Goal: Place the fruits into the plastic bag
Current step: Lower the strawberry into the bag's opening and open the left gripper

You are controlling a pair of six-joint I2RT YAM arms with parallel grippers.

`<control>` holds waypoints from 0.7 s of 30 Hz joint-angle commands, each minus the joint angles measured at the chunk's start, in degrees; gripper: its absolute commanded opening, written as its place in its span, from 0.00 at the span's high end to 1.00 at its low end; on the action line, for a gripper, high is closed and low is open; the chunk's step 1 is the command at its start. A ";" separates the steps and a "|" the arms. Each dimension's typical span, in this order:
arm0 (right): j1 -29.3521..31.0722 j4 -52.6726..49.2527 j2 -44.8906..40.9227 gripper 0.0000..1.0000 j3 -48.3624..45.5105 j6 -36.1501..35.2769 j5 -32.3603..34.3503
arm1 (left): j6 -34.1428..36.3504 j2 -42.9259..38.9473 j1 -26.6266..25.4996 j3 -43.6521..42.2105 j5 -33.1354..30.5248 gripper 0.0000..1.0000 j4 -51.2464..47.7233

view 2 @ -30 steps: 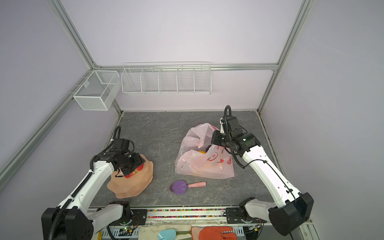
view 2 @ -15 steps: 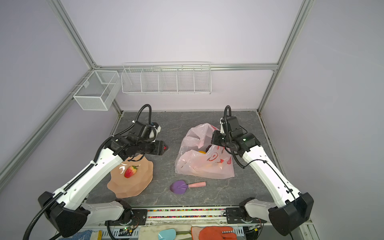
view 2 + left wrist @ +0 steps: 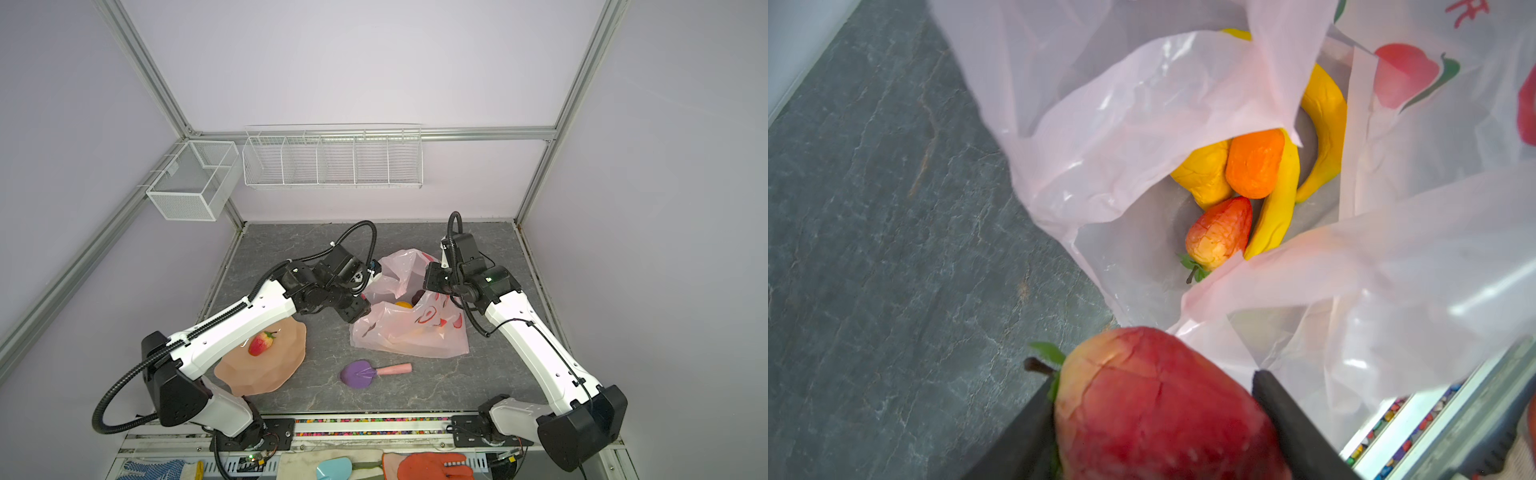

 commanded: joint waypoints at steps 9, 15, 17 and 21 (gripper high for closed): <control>0.05 -0.74 -0.67 0.94 1.09 -0.78 -0.05 | 9.63 10.85 -1.74 8.62 -2.64 0.73 -4.56; 0.04 -0.91 -0.45 0.94 1.13 -1.02 -0.61 | 11.82 16.75 -1.80 12.66 -8.09 0.75 -3.84; 0.07 -1.08 -0.43 0.94 1.27 -1.19 -0.62 | 12.52 18.41 -1.76 14.23 -8.48 0.75 -3.64; 0.00 -1.39 -0.29 0.94 1.46 -1.14 -0.86 | 13.37 21.94 -1.99 18.35 -6.29 0.75 -4.16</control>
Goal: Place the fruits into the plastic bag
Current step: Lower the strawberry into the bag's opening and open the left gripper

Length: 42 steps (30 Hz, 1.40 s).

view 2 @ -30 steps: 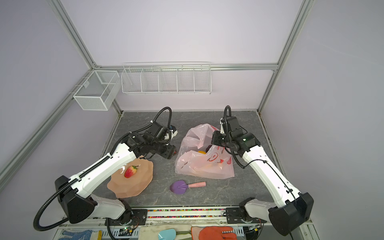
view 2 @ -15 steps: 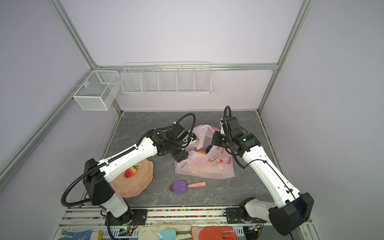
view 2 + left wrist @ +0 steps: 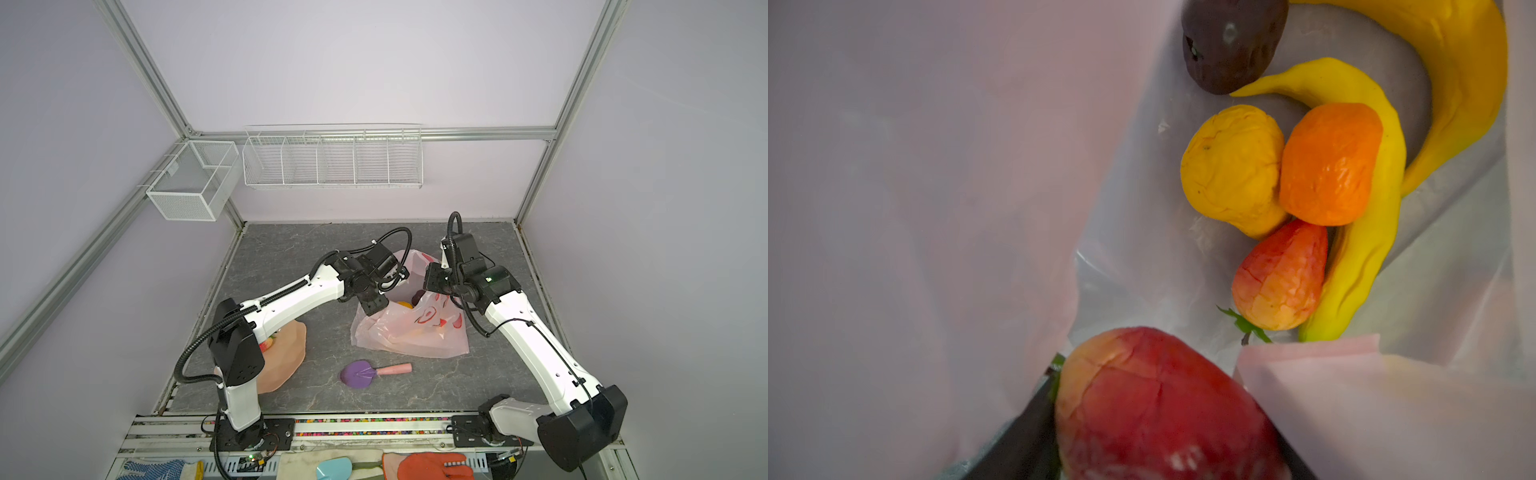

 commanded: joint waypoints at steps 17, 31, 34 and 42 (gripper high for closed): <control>0.00 0.78 -0.70 0.94 -0.22 1.48 -2.21 | -9.05 12.35 -1.92 13.41 9.61 0.41 1.49; 0.03 1.44 -1.32 0.94 -1.06 1.63 -1.72 | -23.86 -0.11 0.33 3.56 13.23 0.01 10.63; 0.01 1.44 -1.16 0.94 -1.11 1.47 -1.71 | -26.16 -3.03 0.46 1.07 12.84 0.01 10.98; 0.05 1.44 -1.02 0.94 -1.02 1.31 -1.29 | -30.63 -14.30 0.62 -10.85 9.81 0.00 12.60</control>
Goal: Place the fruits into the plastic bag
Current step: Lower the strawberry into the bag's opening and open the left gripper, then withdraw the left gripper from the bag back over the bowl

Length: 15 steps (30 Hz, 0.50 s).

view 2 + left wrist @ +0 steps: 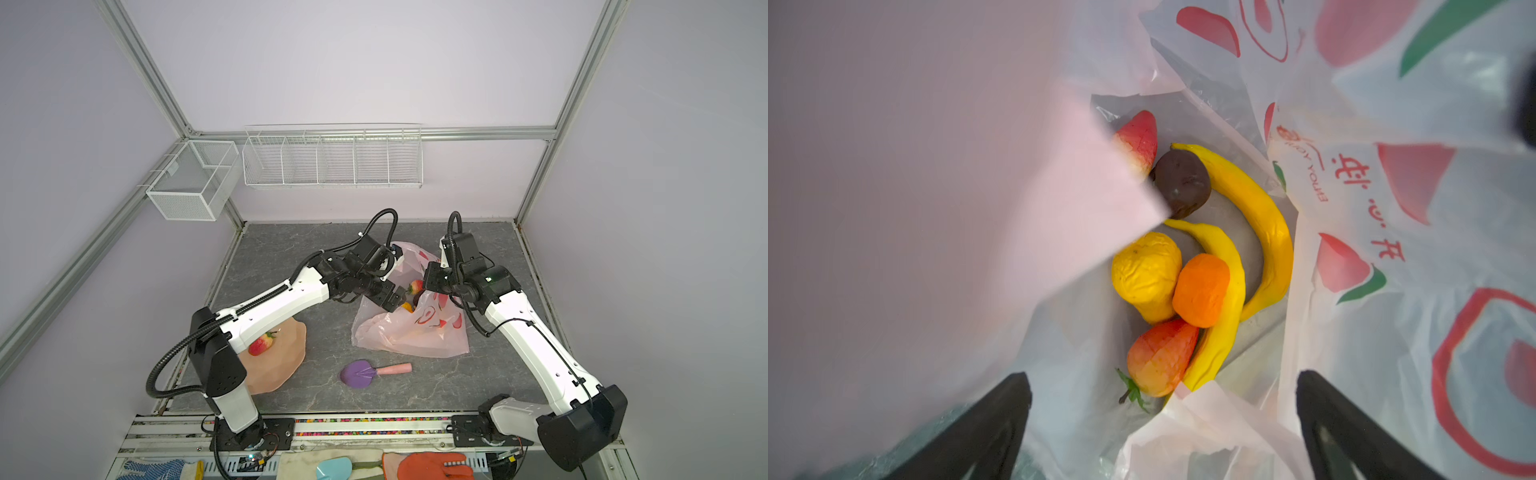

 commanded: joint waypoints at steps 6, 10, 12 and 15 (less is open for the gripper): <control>0.06 0.43 -0.38 0.94 -0.64 0.27 -0.01 | -2.99 -9.91 0.20 -10.08 -2.30 0.00 -2.48; 0.02 0.70 -0.16 0.94 -0.57 0.28 -0.12 | -5.84 -15.47 0.43 -14.28 -5.20 0.00 -4.82; 0.02 0.79 -0.06 0.94 -0.49 0.29 -0.24 | -9.58 -19.45 0.61 -16.93 -8.67 0.00 -5.66; -0.02 0.74 -0.07 0.94 -0.39 0.29 -0.09 | -14.65 -26.36 2.14 -21.98 -10.22 0.00 -5.48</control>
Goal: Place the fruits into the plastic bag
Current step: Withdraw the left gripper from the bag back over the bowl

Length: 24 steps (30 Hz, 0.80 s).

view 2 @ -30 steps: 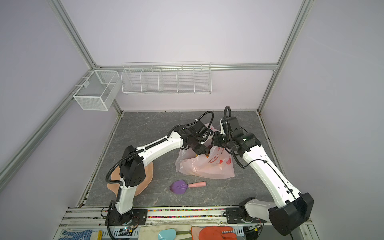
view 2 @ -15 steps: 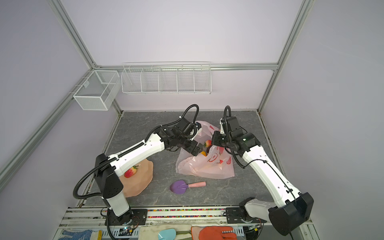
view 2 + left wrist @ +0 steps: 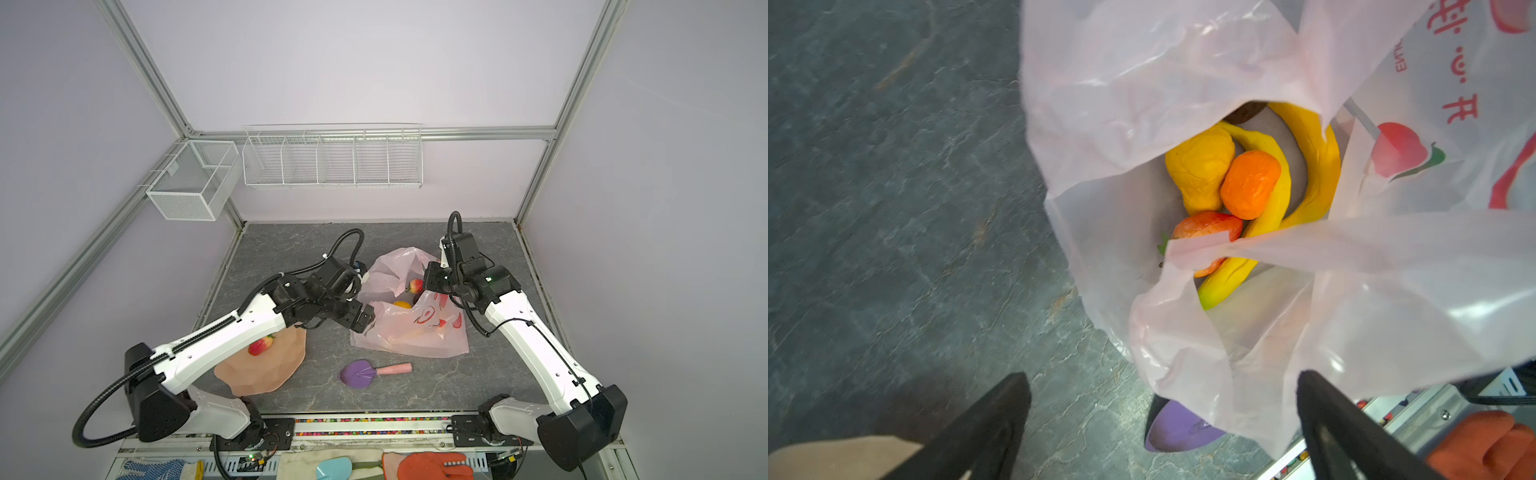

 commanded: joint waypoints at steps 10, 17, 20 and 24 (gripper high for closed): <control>-0.03 0.89 -0.01 0.94 -0.58 0.21 -0.36 | -33.28 -28.01 19.10 -18.69 -9.28 0.00 -7.16; -0.06 0.42 -0.24 0.94 -0.46 -0.14 -0.39 | -43.74 -31.72 40.85 -25.92 -0.92 0.00 -13.12; -0.09 0.08 -0.44 0.94 -0.38 -0.27 -0.01 | -45.38 -30.04 44.49 -28.25 1.54 0.01 -10.15; -0.03 -0.16 -1.01 0.94 -0.55 -0.28 0.28 | -47.93 -27.59 47.67 -31.40 3.41 0.01 -5.98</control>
